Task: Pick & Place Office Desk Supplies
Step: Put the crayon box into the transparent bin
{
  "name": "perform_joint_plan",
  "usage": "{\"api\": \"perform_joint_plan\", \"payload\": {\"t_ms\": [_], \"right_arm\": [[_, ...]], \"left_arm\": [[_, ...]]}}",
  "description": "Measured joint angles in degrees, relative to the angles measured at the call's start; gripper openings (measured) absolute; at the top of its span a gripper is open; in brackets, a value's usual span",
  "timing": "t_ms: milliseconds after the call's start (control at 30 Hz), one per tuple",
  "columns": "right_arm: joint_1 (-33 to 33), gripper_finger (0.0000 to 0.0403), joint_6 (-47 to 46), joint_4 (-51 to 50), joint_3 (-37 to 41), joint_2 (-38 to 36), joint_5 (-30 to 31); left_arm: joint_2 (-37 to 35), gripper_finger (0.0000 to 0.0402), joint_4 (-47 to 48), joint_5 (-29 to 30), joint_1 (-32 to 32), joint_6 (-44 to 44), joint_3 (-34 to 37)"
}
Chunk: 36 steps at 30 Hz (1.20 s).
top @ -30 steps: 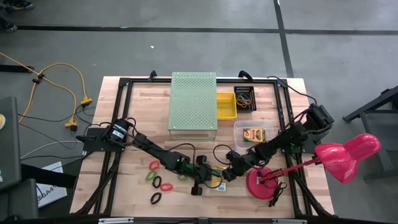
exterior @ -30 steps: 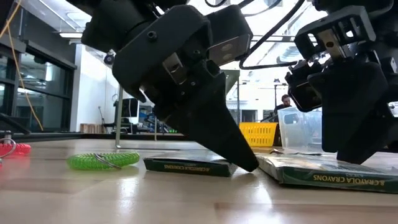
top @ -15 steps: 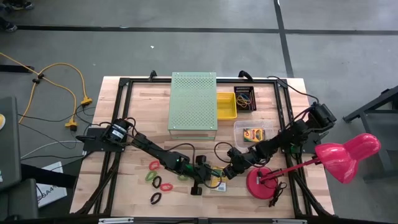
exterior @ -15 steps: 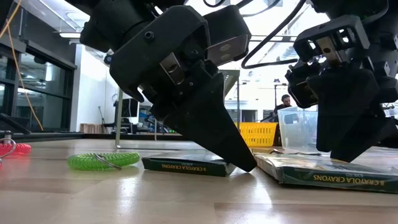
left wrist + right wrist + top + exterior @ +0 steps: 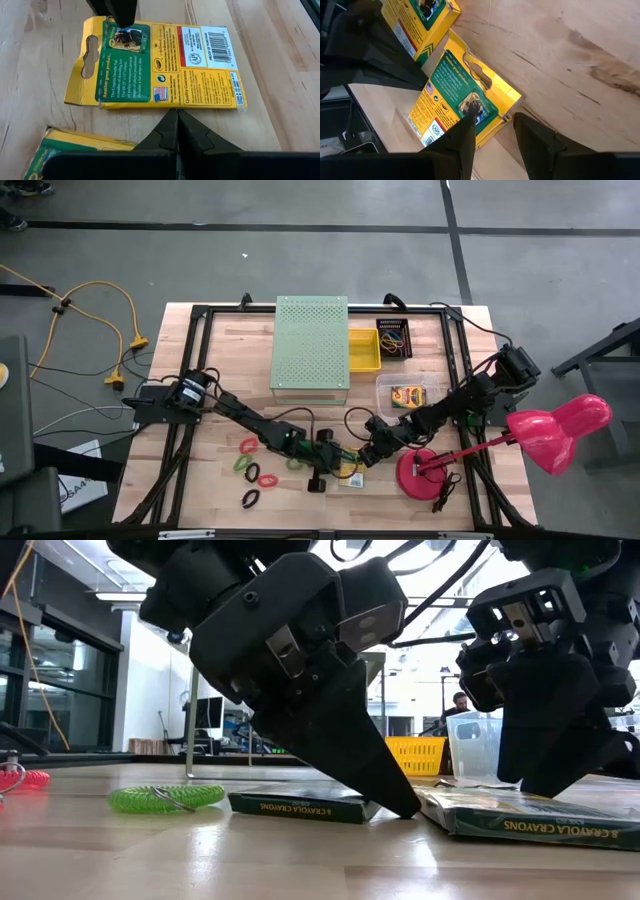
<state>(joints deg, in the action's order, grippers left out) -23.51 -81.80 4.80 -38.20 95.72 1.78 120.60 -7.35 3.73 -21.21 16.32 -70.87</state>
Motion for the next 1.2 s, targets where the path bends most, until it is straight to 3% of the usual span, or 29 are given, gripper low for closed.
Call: {"api": "perform_joint_plan", "payload": {"t_ms": [1200], "right_arm": [[-1.93, 0.0129, -2.76, 3.40, 0.05, 0.01, -2.33]], "left_arm": [[1.66, 0.0001, -4.07, -3.41, 1.29, 0.50, 0.07]]}}
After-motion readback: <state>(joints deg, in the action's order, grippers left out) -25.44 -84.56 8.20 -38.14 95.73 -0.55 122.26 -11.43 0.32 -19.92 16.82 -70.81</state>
